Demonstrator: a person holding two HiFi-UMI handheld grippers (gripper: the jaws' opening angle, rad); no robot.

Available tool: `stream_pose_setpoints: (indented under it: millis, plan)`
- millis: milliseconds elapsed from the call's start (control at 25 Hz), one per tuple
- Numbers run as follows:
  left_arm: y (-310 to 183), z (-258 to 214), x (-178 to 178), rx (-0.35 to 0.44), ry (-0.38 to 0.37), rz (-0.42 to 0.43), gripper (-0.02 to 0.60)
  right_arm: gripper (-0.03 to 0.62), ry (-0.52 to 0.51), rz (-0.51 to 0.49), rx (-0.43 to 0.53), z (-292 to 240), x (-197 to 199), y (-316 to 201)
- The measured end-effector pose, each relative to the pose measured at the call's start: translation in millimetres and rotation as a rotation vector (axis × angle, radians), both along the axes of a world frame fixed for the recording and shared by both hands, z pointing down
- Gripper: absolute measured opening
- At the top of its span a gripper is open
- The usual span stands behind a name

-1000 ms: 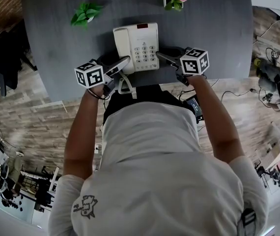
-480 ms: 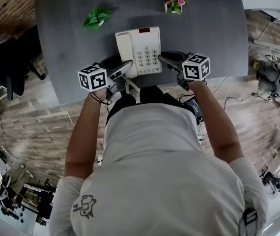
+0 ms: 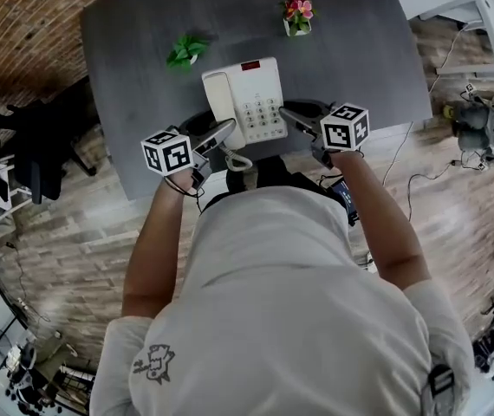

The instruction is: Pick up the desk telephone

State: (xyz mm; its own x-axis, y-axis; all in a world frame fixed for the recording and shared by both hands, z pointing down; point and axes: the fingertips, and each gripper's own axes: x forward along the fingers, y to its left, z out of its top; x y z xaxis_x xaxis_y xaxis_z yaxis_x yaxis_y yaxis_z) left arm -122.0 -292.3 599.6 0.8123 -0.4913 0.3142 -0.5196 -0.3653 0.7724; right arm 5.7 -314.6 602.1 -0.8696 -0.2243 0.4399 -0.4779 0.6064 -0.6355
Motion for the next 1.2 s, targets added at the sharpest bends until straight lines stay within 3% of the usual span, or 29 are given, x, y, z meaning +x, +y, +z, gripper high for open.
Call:
stream_pose_setpoints:
  millis: [680, 1200]
  plan:
    - [82.8, -48.9, -21.5, 0.125, -0.015, 0.132, 0.322, 0.067, 0.001, 0.160, 0.122, -48.4, -18.7, 101.2]
    - [94.6, -55.3, -13.2, 0.111, 0.001, 0.172, 0.321, 0.067, 0.024, 0.202, 0.102, -56.1, -10.1, 119.9]
